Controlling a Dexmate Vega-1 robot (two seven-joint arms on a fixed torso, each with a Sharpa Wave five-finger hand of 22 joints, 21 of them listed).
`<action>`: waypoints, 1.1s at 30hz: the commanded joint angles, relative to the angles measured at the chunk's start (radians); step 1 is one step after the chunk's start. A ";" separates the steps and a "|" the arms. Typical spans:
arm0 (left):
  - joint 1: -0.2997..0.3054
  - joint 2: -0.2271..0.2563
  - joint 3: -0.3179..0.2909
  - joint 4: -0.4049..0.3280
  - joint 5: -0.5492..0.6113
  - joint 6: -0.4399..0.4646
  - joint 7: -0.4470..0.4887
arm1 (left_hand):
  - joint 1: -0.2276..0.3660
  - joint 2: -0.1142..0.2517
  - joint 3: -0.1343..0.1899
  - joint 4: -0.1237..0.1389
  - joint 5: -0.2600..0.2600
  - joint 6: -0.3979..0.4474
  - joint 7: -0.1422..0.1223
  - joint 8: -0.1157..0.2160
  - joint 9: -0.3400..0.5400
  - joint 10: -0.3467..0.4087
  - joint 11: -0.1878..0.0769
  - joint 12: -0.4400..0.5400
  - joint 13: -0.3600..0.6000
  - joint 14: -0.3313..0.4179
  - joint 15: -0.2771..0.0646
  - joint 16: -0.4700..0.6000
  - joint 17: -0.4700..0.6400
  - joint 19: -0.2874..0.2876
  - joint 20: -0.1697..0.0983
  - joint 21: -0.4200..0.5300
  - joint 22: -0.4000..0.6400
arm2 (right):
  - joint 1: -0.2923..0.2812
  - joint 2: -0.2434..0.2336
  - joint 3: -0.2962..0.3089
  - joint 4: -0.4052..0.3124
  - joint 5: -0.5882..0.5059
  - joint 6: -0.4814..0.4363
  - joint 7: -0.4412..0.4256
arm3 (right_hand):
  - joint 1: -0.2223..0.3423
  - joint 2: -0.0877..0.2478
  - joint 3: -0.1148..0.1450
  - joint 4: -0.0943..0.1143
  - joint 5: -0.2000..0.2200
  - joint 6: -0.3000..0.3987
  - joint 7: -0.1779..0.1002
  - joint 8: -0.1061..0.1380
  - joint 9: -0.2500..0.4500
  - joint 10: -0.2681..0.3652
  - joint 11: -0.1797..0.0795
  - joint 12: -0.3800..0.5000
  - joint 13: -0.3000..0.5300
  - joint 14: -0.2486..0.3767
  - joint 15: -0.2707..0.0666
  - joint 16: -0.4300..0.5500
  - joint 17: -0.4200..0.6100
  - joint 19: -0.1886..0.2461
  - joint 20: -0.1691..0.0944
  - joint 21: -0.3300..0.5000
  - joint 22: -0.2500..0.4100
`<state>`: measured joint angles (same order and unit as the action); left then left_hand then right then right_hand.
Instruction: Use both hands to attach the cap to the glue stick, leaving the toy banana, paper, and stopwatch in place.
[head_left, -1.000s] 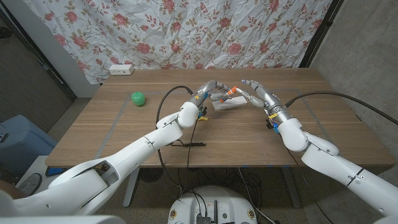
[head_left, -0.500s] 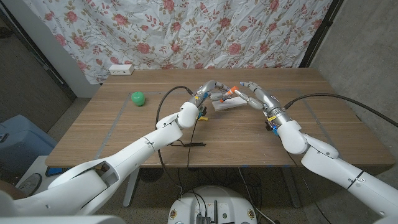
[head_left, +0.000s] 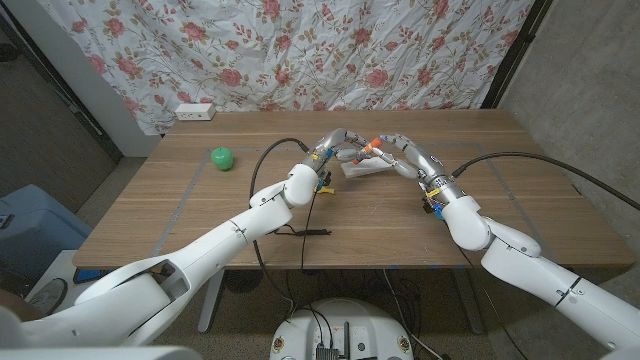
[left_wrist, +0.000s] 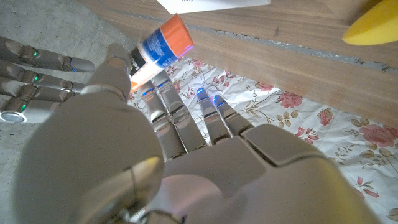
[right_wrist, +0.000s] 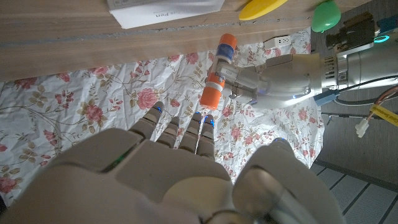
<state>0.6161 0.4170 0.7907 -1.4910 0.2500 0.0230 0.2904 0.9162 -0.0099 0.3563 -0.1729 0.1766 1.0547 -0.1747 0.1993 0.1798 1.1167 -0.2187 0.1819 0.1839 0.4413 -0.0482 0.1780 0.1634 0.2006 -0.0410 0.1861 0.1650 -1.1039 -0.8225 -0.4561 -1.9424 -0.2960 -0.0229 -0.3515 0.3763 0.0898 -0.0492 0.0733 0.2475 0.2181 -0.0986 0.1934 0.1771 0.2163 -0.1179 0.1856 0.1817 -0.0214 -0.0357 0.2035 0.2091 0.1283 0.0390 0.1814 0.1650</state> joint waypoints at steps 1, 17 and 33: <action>0.004 0.004 -0.003 -0.003 -0.002 -0.002 0.000 | -0.017 0.071 0.003 0.006 0.008 0.059 0.011 0.005 0.009 0.004 -0.003 0.006 0.004 0.005 -0.141 0.000 0.002 0.008 0.005 0.001 0.003 | 0.011 0.011 -0.011 0.012 -0.001 0.014 0.011 | 0.000 0.005 0.005 0.002 -0.001 0.013 -0.001 0.004 0.000 0.013 -0.003 0.008 0.001 0.000 -0.002 0.004 0.002 0.005 -0.002 0.005 0.004; 0.011 0.006 -0.005 -0.011 0.002 -0.001 0.006 | -0.017 0.072 0.003 0.006 0.007 0.060 0.012 0.006 0.009 0.005 -0.003 0.007 0.004 0.006 -0.140 0.000 0.002 0.009 0.004 0.002 0.003 | 0.017 0.014 -0.019 0.020 0.001 0.028 0.023 | -0.001 0.011 0.008 0.001 -0.004 0.023 0.003 0.005 0.000 0.022 -0.004 0.009 0.001 0.007 -0.003 0.007 -0.001 0.004 -0.006 0.005 0.004; 0.013 0.001 -0.003 -0.010 0.013 -0.004 0.020 | -0.015 0.073 0.004 0.004 0.008 0.061 0.010 0.006 0.009 0.006 -0.004 0.007 0.004 0.009 -0.142 0.001 0.002 0.013 0.005 0.003 0.003 | 0.016 0.008 -0.021 0.022 0.004 0.046 0.036 | -0.003 0.019 0.013 -0.002 -0.008 0.044 0.006 0.008 0.000 0.046 0.000 0.013 0.001 0.016 -0.003 0.009 -0.004 0.004 -0.011 0.005 0.003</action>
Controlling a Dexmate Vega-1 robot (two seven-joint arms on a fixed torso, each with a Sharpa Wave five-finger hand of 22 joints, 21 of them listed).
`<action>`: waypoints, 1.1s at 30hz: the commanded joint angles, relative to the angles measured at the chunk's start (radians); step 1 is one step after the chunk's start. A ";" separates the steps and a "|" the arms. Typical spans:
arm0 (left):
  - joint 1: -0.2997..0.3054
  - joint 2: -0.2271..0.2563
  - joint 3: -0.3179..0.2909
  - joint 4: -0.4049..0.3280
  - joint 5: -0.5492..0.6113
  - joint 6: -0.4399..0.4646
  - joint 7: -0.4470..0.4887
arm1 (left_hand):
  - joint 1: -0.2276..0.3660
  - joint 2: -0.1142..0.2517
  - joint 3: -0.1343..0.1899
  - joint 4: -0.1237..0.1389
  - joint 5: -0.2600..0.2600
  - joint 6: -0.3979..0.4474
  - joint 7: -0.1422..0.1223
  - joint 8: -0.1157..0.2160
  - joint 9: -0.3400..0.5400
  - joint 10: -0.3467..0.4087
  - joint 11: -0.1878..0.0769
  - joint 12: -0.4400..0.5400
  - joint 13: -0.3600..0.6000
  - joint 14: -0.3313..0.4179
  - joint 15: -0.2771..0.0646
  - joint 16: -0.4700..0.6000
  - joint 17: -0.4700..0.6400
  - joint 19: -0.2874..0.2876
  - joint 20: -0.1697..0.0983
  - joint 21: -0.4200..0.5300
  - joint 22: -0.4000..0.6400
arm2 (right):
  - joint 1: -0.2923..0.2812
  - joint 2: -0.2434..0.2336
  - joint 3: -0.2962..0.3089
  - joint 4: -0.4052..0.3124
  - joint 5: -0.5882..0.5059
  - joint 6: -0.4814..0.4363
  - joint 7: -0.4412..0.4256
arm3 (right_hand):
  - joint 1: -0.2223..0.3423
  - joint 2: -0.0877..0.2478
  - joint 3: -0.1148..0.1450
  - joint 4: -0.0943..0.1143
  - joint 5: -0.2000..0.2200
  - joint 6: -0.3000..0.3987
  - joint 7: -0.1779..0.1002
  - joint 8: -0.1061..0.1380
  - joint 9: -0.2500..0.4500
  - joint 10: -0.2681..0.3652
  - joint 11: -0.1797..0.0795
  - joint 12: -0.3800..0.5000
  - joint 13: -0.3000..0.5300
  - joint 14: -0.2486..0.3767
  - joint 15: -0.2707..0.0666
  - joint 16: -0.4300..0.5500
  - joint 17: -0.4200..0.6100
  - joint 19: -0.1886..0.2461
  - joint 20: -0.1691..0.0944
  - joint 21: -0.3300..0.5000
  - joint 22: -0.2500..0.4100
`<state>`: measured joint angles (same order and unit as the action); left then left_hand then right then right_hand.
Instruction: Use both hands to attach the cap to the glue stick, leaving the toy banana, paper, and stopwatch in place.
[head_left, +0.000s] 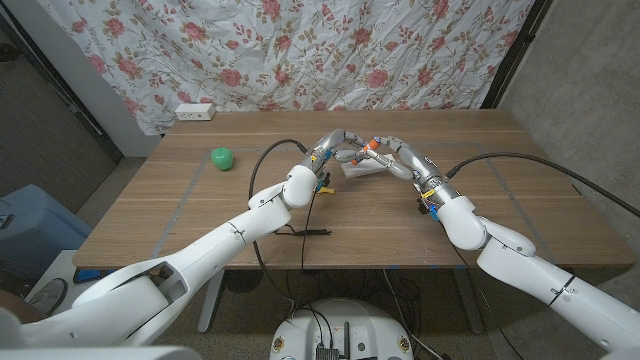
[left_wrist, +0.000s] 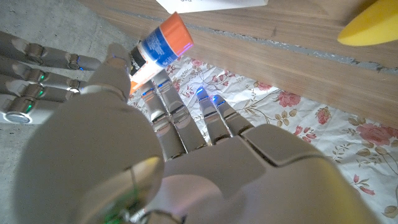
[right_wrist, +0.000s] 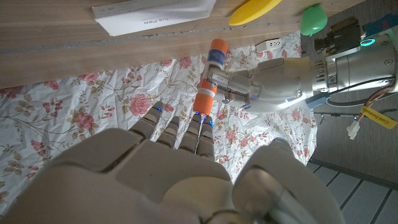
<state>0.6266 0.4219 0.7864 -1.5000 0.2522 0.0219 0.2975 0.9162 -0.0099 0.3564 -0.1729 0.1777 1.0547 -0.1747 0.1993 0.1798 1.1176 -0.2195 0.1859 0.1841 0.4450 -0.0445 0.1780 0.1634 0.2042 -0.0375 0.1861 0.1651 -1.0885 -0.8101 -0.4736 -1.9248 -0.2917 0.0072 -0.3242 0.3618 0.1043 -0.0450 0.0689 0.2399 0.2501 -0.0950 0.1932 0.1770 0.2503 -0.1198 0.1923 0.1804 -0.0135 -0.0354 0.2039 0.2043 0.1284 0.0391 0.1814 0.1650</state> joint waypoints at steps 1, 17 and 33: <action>0.002 -0.004 0.001 -0.001 0.011 -0.003 0.013 | -0.014 0.074 0.004 0.004 0.007 0.061 0.009 0.006 0.009 0.005 -0.003 0.004 0.004 0.006 -0.147 0.001 0.002 0.011 0.002 0.003 0.003 | 0.000 -0.004 -0.004 0.005 0.000 0.016 0.009 | 0.012 0.005 0.009 0.002 0.000 0.012 0.002 0.008 0.000 0.012 0.002 0.006 0.003 0.008 -0.003 0.009 0.000 0.004 -0.011 0.005 0.003; 0.009 -0.030 0.001 0.015 0.032 -0.018 0.076 | 0.079 0.076 0.026 -0.009 0.010 0.120 0.048 0.025 0.007 0.111 -0.003 0.031 0.009 0.125 -0.175 0.028 0.012 0.063 -0.012 0.009 0.003 | 0.007 -0.002 -0.006 0.017 0.013 0.041 0.026 | 0.007 0.011 0.012 0.003 -0.002 0.023 0.004 0.009 0.000 0.022 0.001 0.006 0.003 0.009 -0.007 0.009 0.000 0.004 -0.017 0.006 0.003; 0.002 -0.046 0.004 0.035 0.041 -0.021 0.103 | 0.119 0.068 0.027 -0.008 0.003 0.149 0.062 0.034 0.010 0.161 0.000 0.034 0.008 0.162 -0.182 0.026 0.013 0.085 -0.020 0.010 0.003 | 0.010 -0.002 -0.009 0.022 0.022 0.053 0.044 | 0.004 0.016 0.015 0.003 -0.004 0.030 0.004 0.008 0.001 0.029 0.005 0.005 0.003 0.009 -0.008 0.009 -0.001 0.005 -0.019 0.006 0.003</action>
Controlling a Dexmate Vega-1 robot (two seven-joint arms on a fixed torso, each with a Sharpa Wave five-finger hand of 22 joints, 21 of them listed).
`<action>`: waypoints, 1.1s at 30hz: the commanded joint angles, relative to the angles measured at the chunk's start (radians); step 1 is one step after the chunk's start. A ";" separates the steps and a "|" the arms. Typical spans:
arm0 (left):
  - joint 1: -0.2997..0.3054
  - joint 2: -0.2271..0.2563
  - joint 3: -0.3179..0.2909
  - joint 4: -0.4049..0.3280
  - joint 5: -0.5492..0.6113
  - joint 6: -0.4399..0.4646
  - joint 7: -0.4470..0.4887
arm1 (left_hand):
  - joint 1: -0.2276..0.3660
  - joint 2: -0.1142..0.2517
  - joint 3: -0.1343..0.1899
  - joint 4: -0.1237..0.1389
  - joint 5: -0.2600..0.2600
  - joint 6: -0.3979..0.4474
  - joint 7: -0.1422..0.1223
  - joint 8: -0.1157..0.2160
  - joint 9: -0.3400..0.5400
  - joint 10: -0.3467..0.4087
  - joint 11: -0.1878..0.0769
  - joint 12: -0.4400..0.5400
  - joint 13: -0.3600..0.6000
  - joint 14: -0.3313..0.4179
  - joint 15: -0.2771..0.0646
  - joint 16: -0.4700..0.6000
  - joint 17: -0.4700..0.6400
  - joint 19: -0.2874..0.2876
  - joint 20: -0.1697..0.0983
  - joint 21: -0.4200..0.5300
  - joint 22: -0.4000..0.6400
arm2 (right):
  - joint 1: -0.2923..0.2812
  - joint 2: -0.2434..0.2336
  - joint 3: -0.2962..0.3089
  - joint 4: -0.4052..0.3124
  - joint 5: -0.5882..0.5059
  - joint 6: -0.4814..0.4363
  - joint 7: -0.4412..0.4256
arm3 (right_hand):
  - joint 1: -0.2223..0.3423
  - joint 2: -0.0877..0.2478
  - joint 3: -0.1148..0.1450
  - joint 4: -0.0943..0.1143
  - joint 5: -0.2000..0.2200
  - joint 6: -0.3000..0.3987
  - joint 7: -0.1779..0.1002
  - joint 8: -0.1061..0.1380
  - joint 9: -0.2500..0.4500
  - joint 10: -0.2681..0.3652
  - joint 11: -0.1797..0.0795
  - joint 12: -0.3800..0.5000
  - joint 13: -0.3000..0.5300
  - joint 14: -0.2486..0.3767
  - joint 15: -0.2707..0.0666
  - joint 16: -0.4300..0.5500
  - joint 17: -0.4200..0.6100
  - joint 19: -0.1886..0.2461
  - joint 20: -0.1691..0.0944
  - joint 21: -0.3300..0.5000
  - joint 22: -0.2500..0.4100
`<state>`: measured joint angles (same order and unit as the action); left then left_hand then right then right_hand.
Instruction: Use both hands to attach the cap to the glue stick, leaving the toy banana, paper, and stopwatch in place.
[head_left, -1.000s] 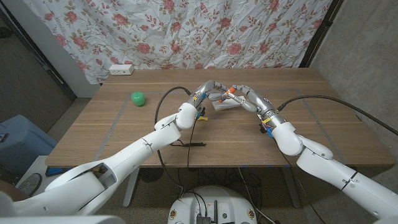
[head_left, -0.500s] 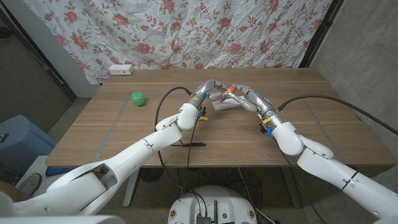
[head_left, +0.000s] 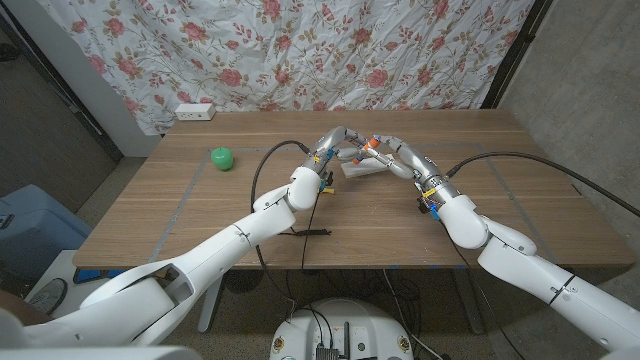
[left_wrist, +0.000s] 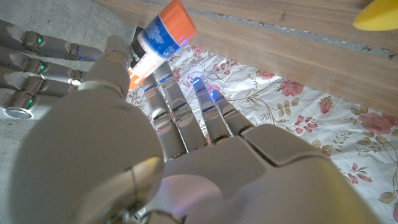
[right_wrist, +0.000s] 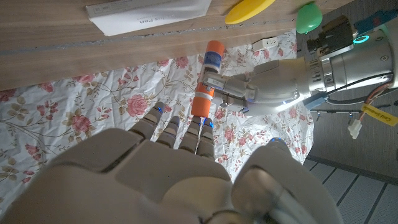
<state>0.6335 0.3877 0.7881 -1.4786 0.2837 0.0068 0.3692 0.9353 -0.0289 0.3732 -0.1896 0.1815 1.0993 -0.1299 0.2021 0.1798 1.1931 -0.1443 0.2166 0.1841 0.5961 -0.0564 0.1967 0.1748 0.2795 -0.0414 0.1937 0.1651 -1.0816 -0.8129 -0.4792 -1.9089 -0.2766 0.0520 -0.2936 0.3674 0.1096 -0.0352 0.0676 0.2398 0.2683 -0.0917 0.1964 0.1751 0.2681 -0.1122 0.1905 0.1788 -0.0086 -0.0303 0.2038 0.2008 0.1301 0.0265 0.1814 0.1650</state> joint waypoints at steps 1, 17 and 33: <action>-0.005 -0.012 0.002 0.014 0.010 -0.005 0.032 | 0.102 0.086 0.010 0.009 -0.001 0.105 0.017 0.031 0.010 0.088 -0.075 0.003 0.008 0.011 -0.170 0.007 0.001 0.010 -0.016 0.002 0.003 | 0.002 0.001 -0.004 0.007 0.007 0.009 0.013 | -0.002 0.011 0.006 0.004 -0.004 0.013 0.001 0.005 0.003 0.012 -0.004 0.007 0.005 0.005 -0.013 0.009 0.002 0.003 -0.006 0.006 0.003; -0.011 -0.020 0.007 0.029 0.016 -0.010 0.047 | 0.113 0.077 0.004 0.012 -0.005 0.120 0.017 0.035 0.012 0.108 -0.074 0.000 0.007 0.018 -0.171 0.003 0.001 0.015 -0.020 0.001 0.004 | 0.018 0.007 -0.012 0.025 0.026 0.025 0.039 | -0.005 0.014 0.008 0.003 -0.005 0.021 0.000 0.005 0.003 0.021 -0.006 0.007 0.005 0.009 -0.015 0.010 0.002 0.006 -0.007 0.007 0.003; -0.018 -0.023 0.013 0.040 0.020 -0.022 0.049 | 0.119 0.074 -0.001 0.015 -0.008 0.120 0.011 0.034 0.012 0.107 -0.076 -0.007 0.006 0.018 -0.170 -0.001 0.001 0.015 -0.020 -0.001 0.004 | 0.029 0.004 -0.018 0.028 0.057 0.029 0.075 | -0.011 0.019 0.012 0.003 -0.006 0.031 0.005 0.005 0.003 0.032 0.002 0.007 0.005 0.017 -0.014 0.013 0.002 0.008 -0.008 0.007 0.003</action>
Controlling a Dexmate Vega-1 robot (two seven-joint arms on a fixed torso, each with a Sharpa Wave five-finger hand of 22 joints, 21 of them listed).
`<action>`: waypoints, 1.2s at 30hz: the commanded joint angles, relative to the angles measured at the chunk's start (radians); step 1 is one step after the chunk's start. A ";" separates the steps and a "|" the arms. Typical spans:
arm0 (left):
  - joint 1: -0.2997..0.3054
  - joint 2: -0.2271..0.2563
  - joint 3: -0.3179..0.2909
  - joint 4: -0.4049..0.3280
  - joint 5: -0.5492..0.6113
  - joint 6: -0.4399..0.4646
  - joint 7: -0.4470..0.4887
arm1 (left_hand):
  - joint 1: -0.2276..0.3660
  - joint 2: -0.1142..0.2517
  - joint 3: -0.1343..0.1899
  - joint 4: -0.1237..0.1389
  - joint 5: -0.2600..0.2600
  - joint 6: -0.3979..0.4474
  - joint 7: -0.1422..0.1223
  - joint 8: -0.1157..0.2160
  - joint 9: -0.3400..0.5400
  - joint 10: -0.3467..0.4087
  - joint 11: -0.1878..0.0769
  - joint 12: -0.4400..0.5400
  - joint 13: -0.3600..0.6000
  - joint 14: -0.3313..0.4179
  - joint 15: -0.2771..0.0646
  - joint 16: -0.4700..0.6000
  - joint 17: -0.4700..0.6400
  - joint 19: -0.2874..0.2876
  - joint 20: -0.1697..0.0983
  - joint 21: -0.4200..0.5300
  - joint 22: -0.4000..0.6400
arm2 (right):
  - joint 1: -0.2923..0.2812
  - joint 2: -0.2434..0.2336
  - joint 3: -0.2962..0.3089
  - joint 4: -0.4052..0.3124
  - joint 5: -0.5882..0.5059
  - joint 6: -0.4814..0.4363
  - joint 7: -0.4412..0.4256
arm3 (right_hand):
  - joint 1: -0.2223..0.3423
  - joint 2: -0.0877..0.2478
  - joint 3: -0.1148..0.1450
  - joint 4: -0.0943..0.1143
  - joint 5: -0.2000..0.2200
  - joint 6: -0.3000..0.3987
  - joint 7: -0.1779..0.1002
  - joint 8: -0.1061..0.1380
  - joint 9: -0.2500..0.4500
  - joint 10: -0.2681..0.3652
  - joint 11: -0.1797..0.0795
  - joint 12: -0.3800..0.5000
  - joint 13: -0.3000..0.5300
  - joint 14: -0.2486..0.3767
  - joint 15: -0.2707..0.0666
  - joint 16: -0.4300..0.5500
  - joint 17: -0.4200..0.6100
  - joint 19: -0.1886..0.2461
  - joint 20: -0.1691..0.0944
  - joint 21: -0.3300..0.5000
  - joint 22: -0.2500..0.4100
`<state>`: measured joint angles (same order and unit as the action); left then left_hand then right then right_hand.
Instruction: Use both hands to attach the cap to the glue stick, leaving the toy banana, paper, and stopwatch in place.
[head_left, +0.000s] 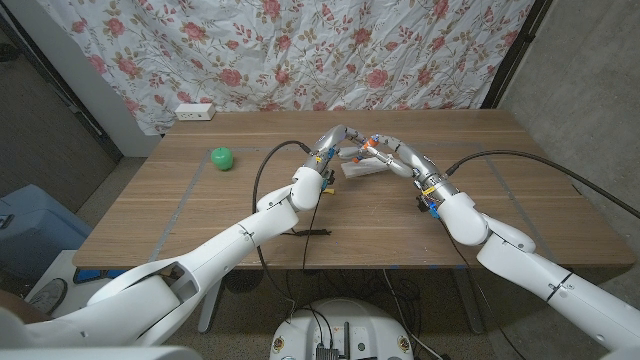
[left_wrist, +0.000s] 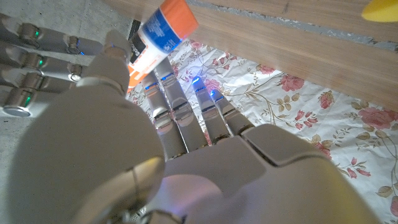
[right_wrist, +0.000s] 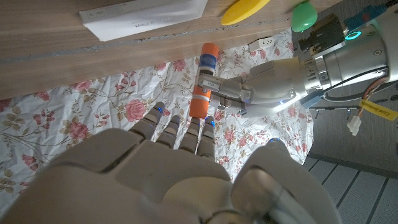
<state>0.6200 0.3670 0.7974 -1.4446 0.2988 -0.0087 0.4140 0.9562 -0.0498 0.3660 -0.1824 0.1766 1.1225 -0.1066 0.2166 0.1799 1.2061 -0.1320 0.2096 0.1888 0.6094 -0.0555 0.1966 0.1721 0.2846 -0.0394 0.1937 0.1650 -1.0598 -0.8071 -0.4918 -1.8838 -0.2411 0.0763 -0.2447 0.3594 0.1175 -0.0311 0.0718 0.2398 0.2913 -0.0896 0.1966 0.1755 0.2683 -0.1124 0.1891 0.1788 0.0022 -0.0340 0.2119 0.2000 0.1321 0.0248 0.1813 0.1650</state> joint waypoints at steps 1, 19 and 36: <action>-0.005 -0.002 0.003 0.006 0.005 -0.007 0.004 | 0.098 0.095 0.006 0.008 -0.003 0.097 -0.014 0.020 0.012 0.094 -0.088 0.000 0.002 0.005 -0.171 -0.001 0.004 0.010 -0.023 -0.001 0.004 | 0.007 -0.002 -0.006 0.003 0.021 0.005 0.028 | -0.003 0.012 0.008 -0.001 -0.006 0.009 0.002 0.005 0.003 0.033 0.003 0.008 0.005 0.007 -0.012 0.005 0.003 0.006 -0.006 0.007 0.003; 0.004 0.008 0.000 -0.009 0.003 -0.011 -0.002 | 0.101 0.093 0.001 0.011 -0.004 0.094 -0.017 0.017 0.013 0.097 -0.087 -0.005 0.002 0.005 -0.171 -0.003 0.004 0.008 -0.021 -0.003 0.004 | -0.009 0.004 0.007 -0.002 0.027 0.019 -0.004 | -0.008 0.015 0.011 0.000 -0.006 0.015 0.005 0.004 0.003 0.038 0.005 0.007 0.006 0.009 -0.012 0.006 0.003 0.013 -0.008 0.009 0.003; 0.017 0.026 -0.010 -0.028 -0.006 -0.020 -0.020 | 0.100 0.093 -0.006 0.015 -0.001 0.085 -0.010 0.012 0.014 0.086 -0.088 -0.013 0.003 0.003 -0.167 -0.006 0.003 0.007 -0.014 -0.003 0.005 | -0.032 0.022 0.042 0.008 0.048 0.073 -0.059 | -0.010 0.016 0.015 -0.003 -0.006 0.017 0.001 0.002 0.003 0.036 0.008 0.003 0.007 0.015 -0.007 0.006 0.002 0.031 -0.013 0.014 0.003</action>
<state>0.6305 0.3819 0.7924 -1.4634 0.2968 -0.0253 0.4056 0.9744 -0.0469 0.3580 -0.1744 0.1698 1.1293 -0.0995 0.2165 0.1798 1.2076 -0.1305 0.1975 0.1880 0.6093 -0.0553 0.1922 0.1721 0.2845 -0.0394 0.1937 0.1650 -1.0794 -0.7940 -0.4719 -1.8826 -0.2041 0.1185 -0.2709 0.3476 0.1293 -0.0186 0.0676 0.2398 0.3019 -0.0897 0.1969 0.1756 0.2937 -0.1018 0.1891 0.1850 0.0096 -0.0342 0.2118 0.2002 0.1518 0.0125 0.1891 0.1650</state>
